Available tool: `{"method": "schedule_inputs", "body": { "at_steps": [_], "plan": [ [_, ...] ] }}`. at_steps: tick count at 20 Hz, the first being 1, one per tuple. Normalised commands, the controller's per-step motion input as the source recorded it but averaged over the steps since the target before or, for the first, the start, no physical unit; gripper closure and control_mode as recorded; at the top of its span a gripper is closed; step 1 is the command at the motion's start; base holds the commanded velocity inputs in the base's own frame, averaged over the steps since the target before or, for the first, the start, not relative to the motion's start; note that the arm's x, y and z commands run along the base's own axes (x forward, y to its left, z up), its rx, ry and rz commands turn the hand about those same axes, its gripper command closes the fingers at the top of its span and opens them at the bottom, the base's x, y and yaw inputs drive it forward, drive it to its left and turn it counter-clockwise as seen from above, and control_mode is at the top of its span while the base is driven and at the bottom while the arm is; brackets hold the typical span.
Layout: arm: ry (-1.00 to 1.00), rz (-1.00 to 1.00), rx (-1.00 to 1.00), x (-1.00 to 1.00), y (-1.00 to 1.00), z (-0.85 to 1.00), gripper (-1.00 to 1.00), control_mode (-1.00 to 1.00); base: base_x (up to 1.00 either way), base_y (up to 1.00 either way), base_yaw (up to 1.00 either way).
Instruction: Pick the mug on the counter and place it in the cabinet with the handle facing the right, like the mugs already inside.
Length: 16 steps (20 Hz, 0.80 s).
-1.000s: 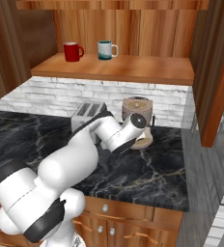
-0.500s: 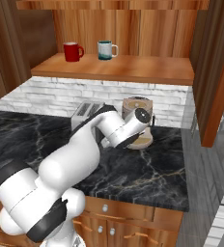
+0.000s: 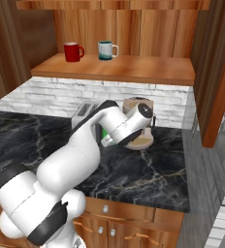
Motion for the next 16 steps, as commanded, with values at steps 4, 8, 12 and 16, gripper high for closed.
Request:
{"method": "schedule_inputs", "body": {
  "at_steps": [4,8,12,16],
  "plan": [
    [-0.01,0.08,0.0,-0.06,0.01,0.21,1.0,-1.0,0.0,0.0,0.0],
    [-0.03,0.05,0.01,0.0,0.05,0.2,1.0,-1.0,0.0,0.0,0.0],
    [-0.02,0.04,0.0,0.0,0.03,0.23,1.0,-1.0,0.0,0.0,0.0],
    [-0.01,0.05,0.02,0.0,0.03,0.23,1.0,-1.0,0.0,0.0,0.0]
  ]
}}
